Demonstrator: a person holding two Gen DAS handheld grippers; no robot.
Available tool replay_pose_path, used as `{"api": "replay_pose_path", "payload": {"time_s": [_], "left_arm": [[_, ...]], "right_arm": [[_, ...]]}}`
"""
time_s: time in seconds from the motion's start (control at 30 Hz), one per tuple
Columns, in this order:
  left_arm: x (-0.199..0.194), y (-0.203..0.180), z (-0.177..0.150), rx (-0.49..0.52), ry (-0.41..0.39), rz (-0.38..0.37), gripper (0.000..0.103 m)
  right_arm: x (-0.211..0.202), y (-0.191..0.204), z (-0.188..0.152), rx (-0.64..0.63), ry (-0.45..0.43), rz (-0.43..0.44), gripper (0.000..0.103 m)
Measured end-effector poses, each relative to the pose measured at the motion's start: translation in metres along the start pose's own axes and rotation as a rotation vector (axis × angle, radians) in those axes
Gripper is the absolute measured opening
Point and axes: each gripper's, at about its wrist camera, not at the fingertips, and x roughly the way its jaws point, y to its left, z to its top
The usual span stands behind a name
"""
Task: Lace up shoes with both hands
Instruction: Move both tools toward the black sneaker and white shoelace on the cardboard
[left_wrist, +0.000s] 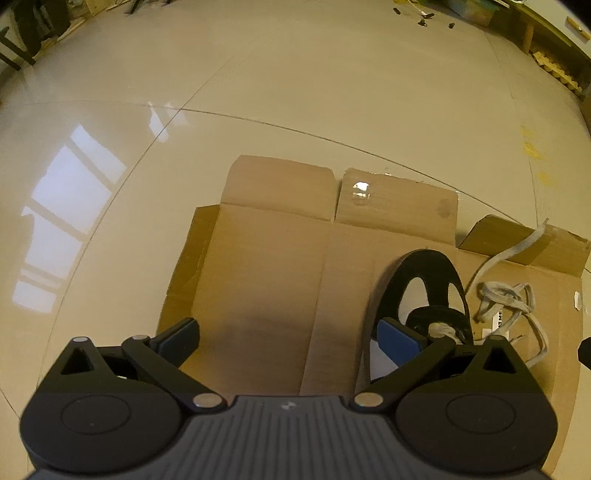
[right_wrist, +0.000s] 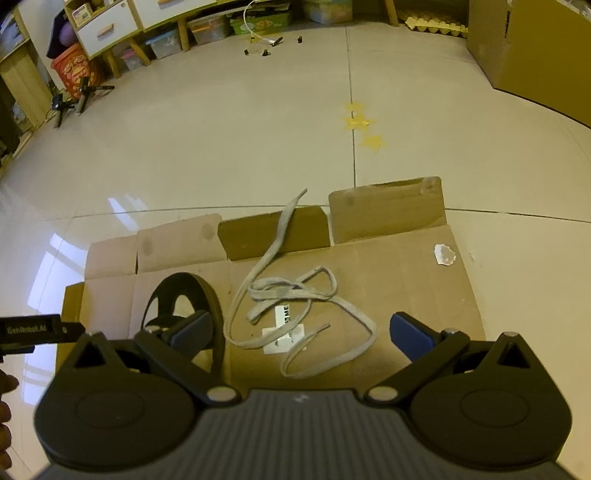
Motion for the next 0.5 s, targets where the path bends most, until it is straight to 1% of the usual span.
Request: {"api": "replay_pose_path", "payload": {"time_s": [0.5], "left_arm": [[-0.0023, 0.0047, -0.0094, -0.007, -0.002, -0.008, 0.102]], "right_arm": [[0.006, 0.0082, -0.0024, -0.016, 0.017, -0.007, 0.103]]}}
